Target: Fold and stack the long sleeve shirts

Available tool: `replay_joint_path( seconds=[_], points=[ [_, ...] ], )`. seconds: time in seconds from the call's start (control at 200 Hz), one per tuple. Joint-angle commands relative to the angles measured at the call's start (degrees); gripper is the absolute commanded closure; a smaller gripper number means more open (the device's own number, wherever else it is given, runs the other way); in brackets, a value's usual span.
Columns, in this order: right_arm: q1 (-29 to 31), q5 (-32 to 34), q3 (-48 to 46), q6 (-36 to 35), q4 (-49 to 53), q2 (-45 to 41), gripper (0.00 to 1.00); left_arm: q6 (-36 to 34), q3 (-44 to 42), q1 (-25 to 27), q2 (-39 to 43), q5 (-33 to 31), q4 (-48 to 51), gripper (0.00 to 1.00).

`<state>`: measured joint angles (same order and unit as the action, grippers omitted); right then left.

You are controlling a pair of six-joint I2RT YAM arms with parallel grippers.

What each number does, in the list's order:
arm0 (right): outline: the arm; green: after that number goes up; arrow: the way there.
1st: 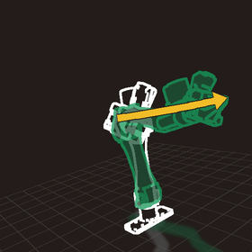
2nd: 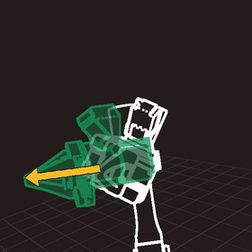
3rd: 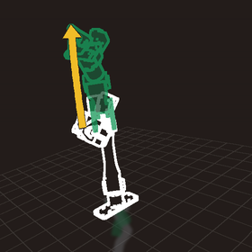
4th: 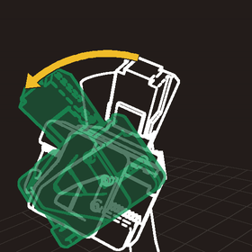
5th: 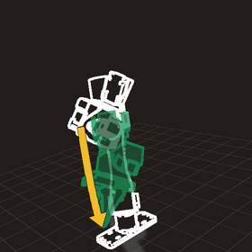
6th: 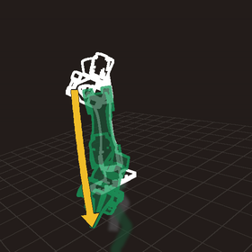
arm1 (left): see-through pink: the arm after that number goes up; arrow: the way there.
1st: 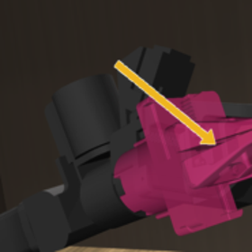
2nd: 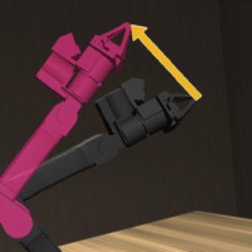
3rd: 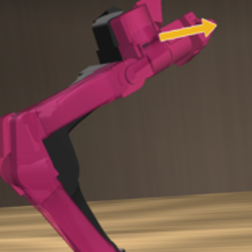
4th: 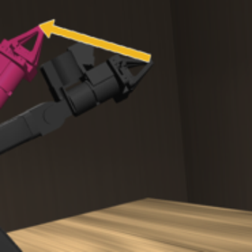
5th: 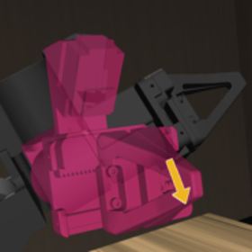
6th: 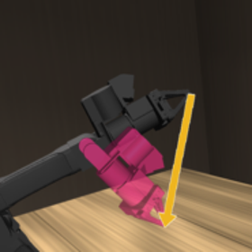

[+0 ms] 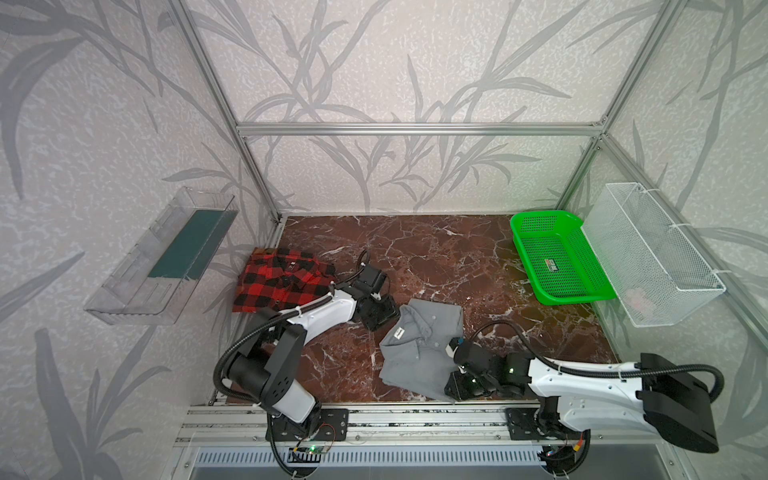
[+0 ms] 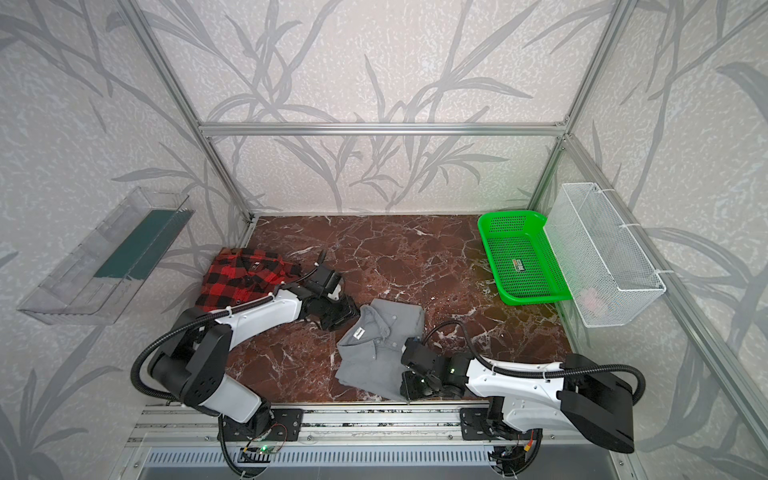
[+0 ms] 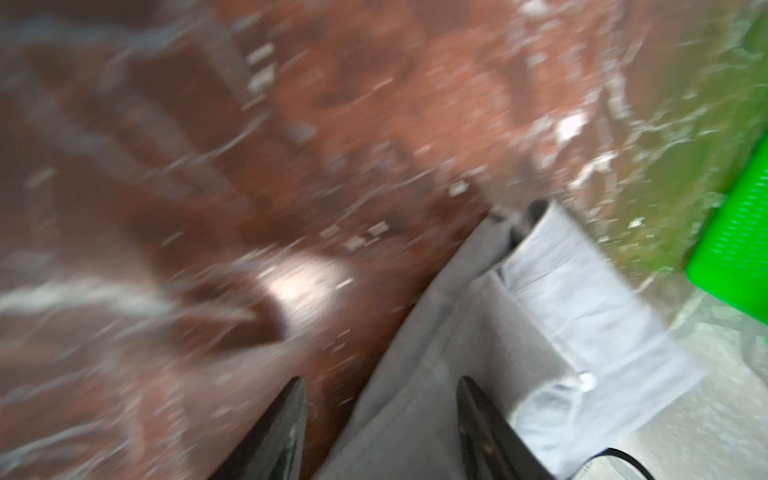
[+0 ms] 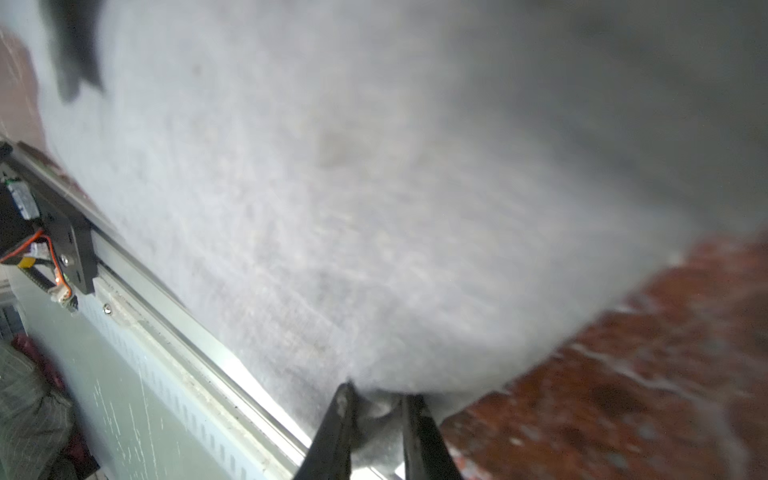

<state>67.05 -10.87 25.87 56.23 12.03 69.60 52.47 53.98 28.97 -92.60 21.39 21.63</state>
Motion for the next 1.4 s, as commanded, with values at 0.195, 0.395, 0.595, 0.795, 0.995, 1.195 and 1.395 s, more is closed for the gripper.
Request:
replay_joint_path(
  seconds=[0.195,0.395,0.595,0.795,0.995,1.195,1.395],
  points=[
    [4.38,1.89,16.85,-1.19,-6.22,14.93,0.75,-5.70,23.37,1.67,-9.84,-1.59,7.96,0.42],
    [5.65,-1.39,27.38,-6.91,2.34,18.94,0.68,-10.27,28.92,-0.01,-4.51,-10.94,19.24,0.42],
    [-1.55,6.28,22.55,-10.53,12.31,1.37,0.65,-9.00,19.01,-0.39,6.22,-11.73,20.85,0.42],
    [-22.95,-0.42,16.25,-17.71,15.70,-4.63,0.74,-5.68,6.33,-0.05,17.09,-10.37,18.95,0.42],
    [-30.65,-1.69,14.86,-22.65,14.60,-0.35,0.83,-3.65,-1.09,0.35,25.21,-10.65,19.52,0.42],
    [-30.83,-1.78,11.28,-23.09,4.05,5.71,0.84,-2.18,-7.55,0.58,30.89,-10.10,19.28,0.42],
    [-27.67,-5.76,15.67,-23.06,-0.81,19.62,0.86,-1.01,-12.83,0.78,33.65,-9.79,17.31,0.42]
  ],
)
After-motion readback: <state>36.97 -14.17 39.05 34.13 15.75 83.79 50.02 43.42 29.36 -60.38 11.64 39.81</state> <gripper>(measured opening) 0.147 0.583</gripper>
